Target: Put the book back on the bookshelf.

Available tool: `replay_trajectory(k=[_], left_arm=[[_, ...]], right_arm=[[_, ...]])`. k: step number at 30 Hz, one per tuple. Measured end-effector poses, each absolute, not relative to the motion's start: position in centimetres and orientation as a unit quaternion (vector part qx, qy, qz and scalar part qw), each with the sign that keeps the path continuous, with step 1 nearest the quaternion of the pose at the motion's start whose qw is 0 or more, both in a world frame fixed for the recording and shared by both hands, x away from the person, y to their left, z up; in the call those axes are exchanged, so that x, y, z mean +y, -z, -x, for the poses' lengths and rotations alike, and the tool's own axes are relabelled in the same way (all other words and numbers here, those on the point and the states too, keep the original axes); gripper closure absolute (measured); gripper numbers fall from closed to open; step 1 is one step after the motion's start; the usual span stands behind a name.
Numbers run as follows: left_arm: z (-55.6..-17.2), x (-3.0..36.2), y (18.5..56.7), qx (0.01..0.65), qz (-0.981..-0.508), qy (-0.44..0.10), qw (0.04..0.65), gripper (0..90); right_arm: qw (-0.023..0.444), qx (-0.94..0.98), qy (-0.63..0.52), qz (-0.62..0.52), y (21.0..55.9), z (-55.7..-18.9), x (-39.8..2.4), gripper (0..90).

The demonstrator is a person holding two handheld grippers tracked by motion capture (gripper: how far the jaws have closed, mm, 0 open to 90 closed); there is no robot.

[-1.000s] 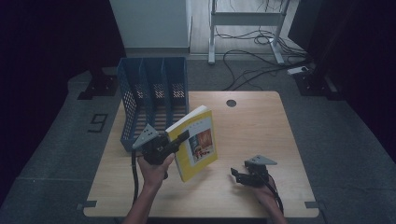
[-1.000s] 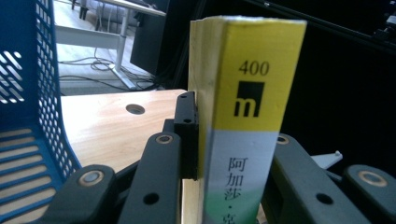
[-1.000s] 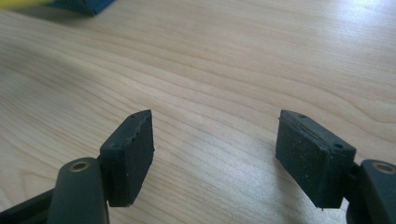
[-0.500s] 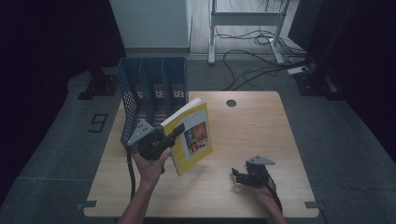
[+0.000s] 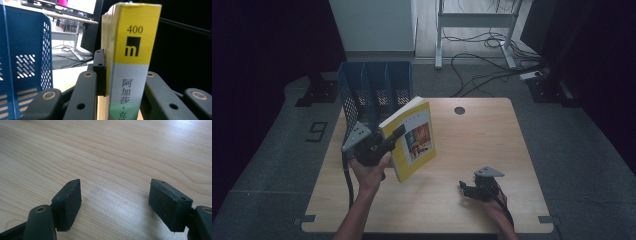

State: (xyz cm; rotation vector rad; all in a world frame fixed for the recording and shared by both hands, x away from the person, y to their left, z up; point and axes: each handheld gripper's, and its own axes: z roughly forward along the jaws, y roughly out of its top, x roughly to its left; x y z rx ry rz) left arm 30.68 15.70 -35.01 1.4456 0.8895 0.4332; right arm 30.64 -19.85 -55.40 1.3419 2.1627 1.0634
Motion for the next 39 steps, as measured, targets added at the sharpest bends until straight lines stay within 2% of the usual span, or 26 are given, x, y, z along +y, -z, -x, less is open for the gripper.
replay_trajectory(k=[11,26,39], left_arm=[[-31.1,16.3,34.0,0.396,-0.623,-0.206,0.642,75.5],[-31.4,17.0,32.5,0.399,-0.612,-0.227,0.645,75.4],[-32.2,17.8,31.7,0.414,-0.594,-0.248,0.643,75.4]], right_arm=[[0.185,0.761,-0.385,-0.489,55.4,-30.9,-20.4,26.5],[0.214,0.772,-0.358,-0.479,55.5,-30.7,-19.6,26.3],[0.216,0.77,-0.357,-0.482,55.4,-30.6,-19.6,26.9]])
